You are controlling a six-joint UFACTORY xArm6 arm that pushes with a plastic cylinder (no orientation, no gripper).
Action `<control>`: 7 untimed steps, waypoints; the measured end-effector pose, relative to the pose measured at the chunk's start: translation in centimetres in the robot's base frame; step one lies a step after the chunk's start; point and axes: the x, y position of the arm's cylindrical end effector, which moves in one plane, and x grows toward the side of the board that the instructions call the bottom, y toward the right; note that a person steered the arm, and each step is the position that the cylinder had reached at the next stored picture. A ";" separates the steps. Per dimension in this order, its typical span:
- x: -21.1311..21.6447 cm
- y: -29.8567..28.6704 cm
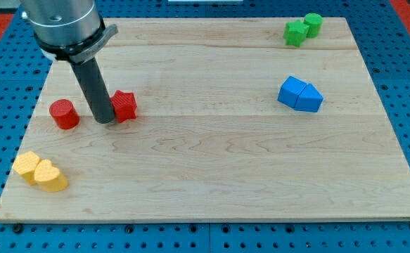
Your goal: Slide the red circle towards red star
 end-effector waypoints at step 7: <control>-1.0 -6.6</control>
